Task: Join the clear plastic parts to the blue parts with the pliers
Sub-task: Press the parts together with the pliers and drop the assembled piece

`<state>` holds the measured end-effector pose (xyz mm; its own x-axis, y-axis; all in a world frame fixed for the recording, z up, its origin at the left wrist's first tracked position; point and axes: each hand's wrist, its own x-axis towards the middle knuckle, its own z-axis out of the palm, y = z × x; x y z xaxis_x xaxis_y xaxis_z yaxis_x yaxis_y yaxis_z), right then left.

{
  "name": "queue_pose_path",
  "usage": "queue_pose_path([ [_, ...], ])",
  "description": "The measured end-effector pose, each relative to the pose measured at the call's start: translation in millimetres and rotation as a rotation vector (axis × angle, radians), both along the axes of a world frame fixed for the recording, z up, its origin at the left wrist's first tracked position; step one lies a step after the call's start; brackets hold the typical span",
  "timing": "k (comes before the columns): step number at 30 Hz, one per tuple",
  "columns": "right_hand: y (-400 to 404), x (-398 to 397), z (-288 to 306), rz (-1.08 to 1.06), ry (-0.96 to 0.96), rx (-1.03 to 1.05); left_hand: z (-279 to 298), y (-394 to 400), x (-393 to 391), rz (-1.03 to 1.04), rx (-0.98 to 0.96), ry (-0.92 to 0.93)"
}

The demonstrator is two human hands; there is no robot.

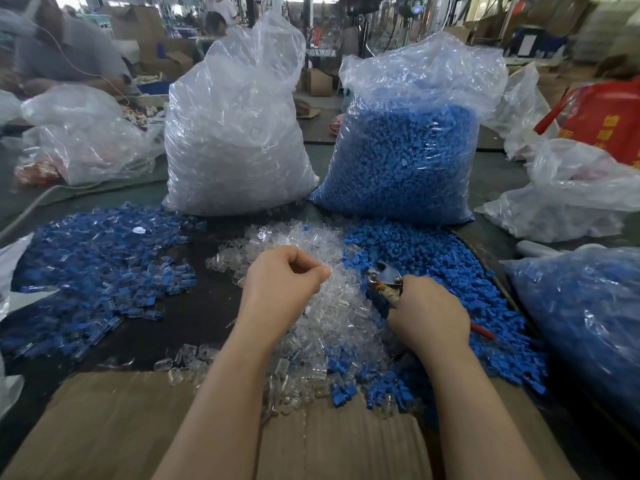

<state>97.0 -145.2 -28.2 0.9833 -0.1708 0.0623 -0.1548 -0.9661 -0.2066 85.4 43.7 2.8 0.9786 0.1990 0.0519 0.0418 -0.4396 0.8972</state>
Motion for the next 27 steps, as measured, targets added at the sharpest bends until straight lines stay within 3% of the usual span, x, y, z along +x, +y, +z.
queue_pose_path([
  [8,1.4,0.7,-2.5,-0.034,-0.042,0.035,1.5,-8.0,-1.7,0.005,-0.139,-0.001],
  [13,-2.6,3.7,0.5,-0.066,-0.177,0.12,3.1,-14.0,-1.7,0.002,-0.301,0.018],
  [16,0.5,4.8,8.1,-0.05,-0.274,0.339,2.7,-17.8,-1.9,-0.002,-0.443,0.035],
  [22,13.3,-5.0,23.4,0.177,-0.436,0.983,4.7,-31.7,-3.4,-0.062,-0.688,0.081],
  [27,23.1,-9.2,24.0,0.252,-0.448,1.049,7.7,-34.1,-4.6,-0.072,-0.793,0.103],
])
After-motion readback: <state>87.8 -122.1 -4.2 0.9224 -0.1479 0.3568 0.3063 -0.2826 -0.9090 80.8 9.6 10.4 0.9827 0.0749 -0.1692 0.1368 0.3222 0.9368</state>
